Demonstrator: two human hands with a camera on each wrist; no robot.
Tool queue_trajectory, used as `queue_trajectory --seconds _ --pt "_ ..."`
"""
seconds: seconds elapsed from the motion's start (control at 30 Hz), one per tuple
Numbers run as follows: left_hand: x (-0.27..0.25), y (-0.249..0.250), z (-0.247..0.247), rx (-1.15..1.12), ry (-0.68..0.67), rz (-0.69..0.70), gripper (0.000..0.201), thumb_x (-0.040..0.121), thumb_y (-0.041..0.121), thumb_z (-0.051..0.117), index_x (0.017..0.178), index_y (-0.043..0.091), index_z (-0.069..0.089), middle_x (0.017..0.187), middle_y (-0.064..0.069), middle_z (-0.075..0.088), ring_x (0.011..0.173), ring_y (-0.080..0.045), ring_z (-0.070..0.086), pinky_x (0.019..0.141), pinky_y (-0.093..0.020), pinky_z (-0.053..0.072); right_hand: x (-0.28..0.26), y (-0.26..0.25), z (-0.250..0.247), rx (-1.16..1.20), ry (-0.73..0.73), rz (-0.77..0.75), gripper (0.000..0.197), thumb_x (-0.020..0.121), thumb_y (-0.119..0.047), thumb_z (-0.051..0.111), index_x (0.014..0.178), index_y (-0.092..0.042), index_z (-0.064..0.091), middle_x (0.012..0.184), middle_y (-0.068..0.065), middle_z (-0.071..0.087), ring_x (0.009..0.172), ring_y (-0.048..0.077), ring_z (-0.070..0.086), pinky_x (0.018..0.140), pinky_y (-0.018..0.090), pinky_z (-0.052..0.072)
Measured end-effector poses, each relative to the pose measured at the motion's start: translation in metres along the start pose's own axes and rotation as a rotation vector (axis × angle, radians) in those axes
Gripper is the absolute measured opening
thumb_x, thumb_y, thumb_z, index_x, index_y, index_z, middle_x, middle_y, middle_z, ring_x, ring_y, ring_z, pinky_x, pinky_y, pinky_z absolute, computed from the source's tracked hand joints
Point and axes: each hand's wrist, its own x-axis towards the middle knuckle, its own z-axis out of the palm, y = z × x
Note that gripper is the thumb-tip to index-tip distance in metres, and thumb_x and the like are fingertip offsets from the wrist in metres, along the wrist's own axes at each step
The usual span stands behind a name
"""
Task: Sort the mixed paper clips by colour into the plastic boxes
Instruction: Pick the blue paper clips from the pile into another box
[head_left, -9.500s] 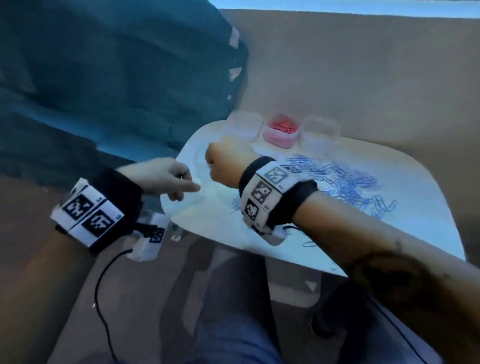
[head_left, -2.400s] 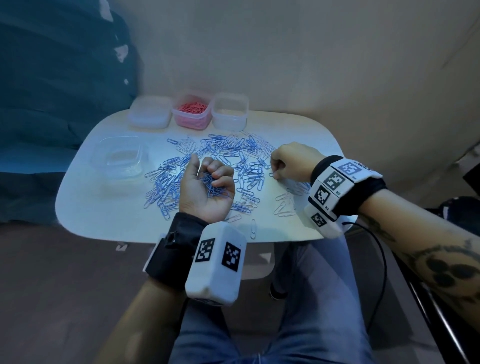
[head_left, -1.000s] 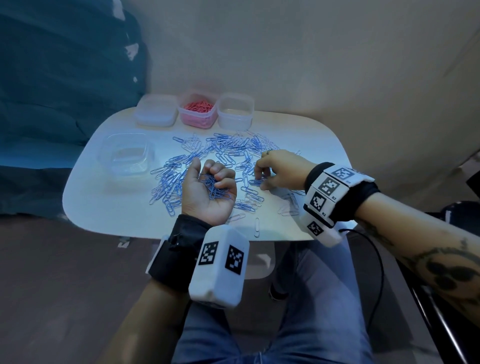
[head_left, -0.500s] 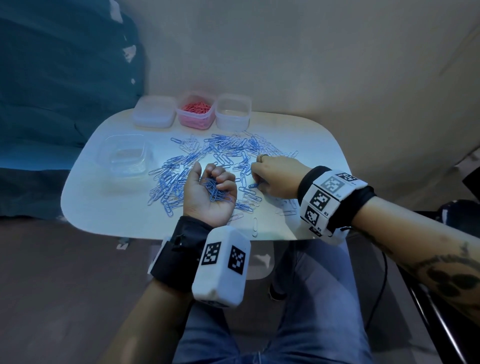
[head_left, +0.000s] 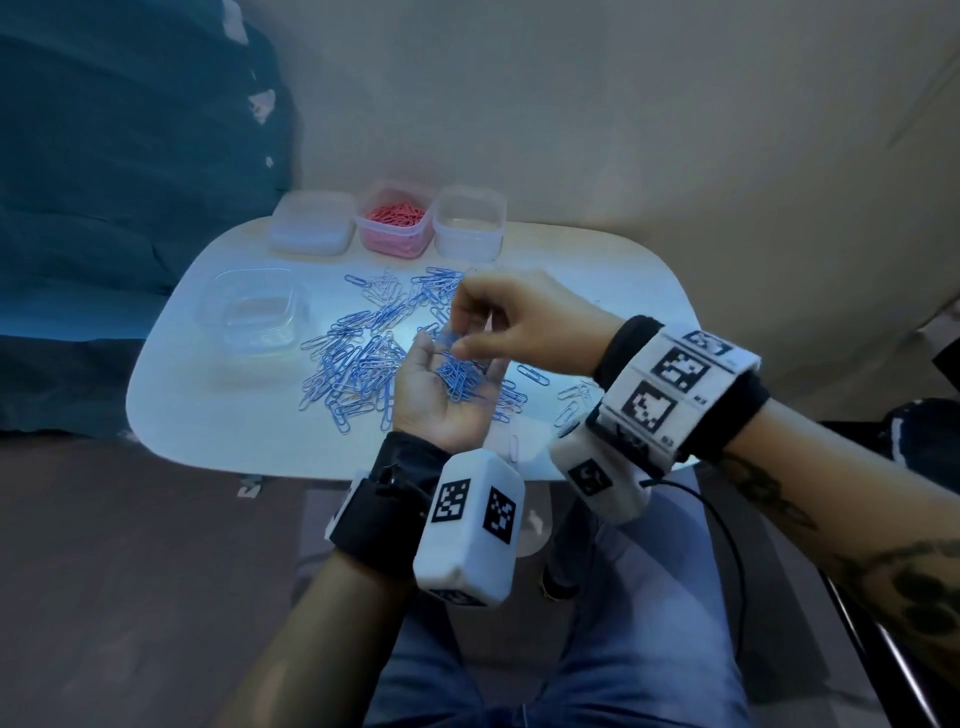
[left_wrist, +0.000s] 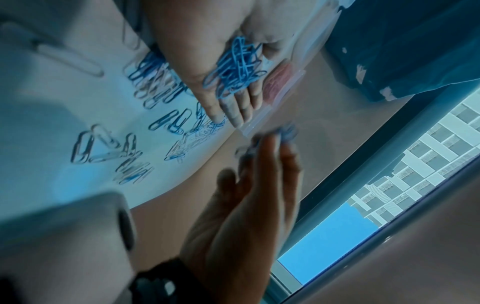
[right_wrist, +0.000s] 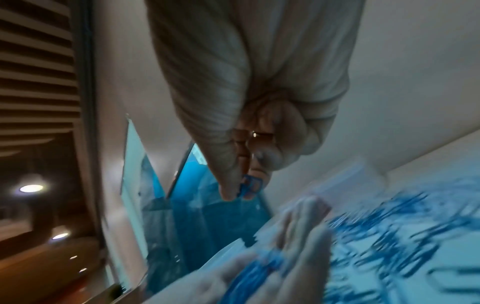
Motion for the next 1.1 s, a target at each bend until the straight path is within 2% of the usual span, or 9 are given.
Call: queue_trajectory --seconds 0.1,0.17,0.2,0.27,0.37,0.6,0.8,0.93,1.1 --pt "0.000 0.001 0.000 -0.050 -0.057 -0.009 0.051 0.101 0.034 0.024 0.092 0.001 0.062 0.083 -0.018 0.071 0.070 -0.028 0.071 0.063 -0.041 0.057 0.000 0.007 -0.009 0.011 0.215 0.023 0.015 0.079 -0.012 0.070 0.082 0.001 0.064 0.078 0.003 0.064 0.061 0.002 0.056 0.064 0.014 0.043" --pt "0.000 0.006 -0.003 -0.072 -0.087 -0.001 0.050 0.101 0.032 0.021 0.096 0.001 0.061 0.089 -0.017 0.071 0.075 -0.029 0.071 0.066 -0.042 0.056 0.001 0.022 -0.027 -0.003 0.492 0.143 0.014 0.080 -0.014 0.070 0.084 -0.001 0.066 0.075 -0.001 0.059 0.060 -0.003 0.048 0.066 0.017 0.039" --pt "0.000 0.009 -0.004 -0.074 -0.095 0.003 0.050 0.100 0.032 0.021 0.097 0.001 0.061 0.091 -0.016 0.071 0.077 -0.029 0.071 0.067 -0.042 0.056 0.000 0.031 -0.034 -0.055 0.503 0.233 0.013 0.080 -0.015 0.070 0.086 -0.004 0.066 0.077 -0.001 0.058 0.062 0.002 0.047 0.066 0.016 0.038" --pt "0.000 0.013 -0.007 -0.070 -0.096 0.010 0.052 0.100 0.033 0.019 0.098 0.002 0.061 0.093 -0.016 0.071 0.079 -0.028 0.071 0.067 -0.042 0.056 -0.001 0.044 -0.037 -0.188 0.250 0.359 0.012 0.080 -0.015 0.069 0.089 -0.008 0.067 0.080 0.001 0.058 0.070 0.011 0.050 0.061 0.013 0.038" --pt "0.000 0.016 -0.007 -0.071 -0.102 0.020 0.053 0.100 0.034 0.019 0.097 0.001 0.061 0.093 -0.016 0.071 0.079 -0.029 0.071 0.067 -0.042 0.056 -0.004 0.055 -0.021 -0.352 -0.023 0.388 0.025 0.076 -0.023 0.073 0.097 -0.011 0.065 0.087 -0.002 0.056 0.084 0.016 0.051 0.071 0.025 0.038" --pt "-0.003 0.018 -0.008 -0.070 -0.109 0.032 0.053 0.100 0.034 0.020 0.096 0.001 0.061 0.091 -0.017 0.071 0.079 -0.029 0.071 0.068 -0.043 0.056 -0.011 0.064 -0.007 -0.460 -0.101 0.375 0.034 0.075 -0.026 0.073 0.106 -0.017 0.060 0.104 -0.001 0.063 0.100 0.021 0.055 0.075 0.028 0.041" --pt "-0.003 0.013 -0.006 -0.058 -0.094 0.026 0.052 0.099 0.034 0.021 0.098 0.002 0.061 0.092 -0.015 0.071 0.079 -0.027 0.072 0.069 -0.040 0.056 -0.014 0.072 -0.005 -0.475 -0.044 0.395 0.013 0.080 -0.023 0.068 0.090 -0.016 0.063 0.096 0.003 0.065 0.092 0.024 0.057 0.070 0.027 0.038" --pt "-0.004 0.010 -0.004 -0.038 -0.095 0.023 0.051 0.100 0.033 0.021 0.099 0.002 0.061 0.092 -0.014 0.071 0.079 -0.026 0.072 0.070 -0.038 0.056 -0.013 0.067 -0.005 -0.490 -0.079 0.398 0.007 0.082 -0.021 0.065 0.081 -0.020 0.058 0.081 -0.004 0.050 0.085 0.019 0.048 0.069 0.027 0.034" --pt "-0.005 0.011 -0.003 -0.040 -0.098 0.026 0.050 0.099 0.033 0.021 0.100 0.002 0.061 0.092 -0.014 0.071 0.079 -0.026 0.072 0.070 -0.038 0.057 -0.016 0.060 -0.003 -0.591 -0.154 0.350 0.007 0.085 -0.015 0.052 0.078 -0.015 0.052 0.089 0.008 0.058 0.079 0.021 0.046 0.063 0.027 0.035"
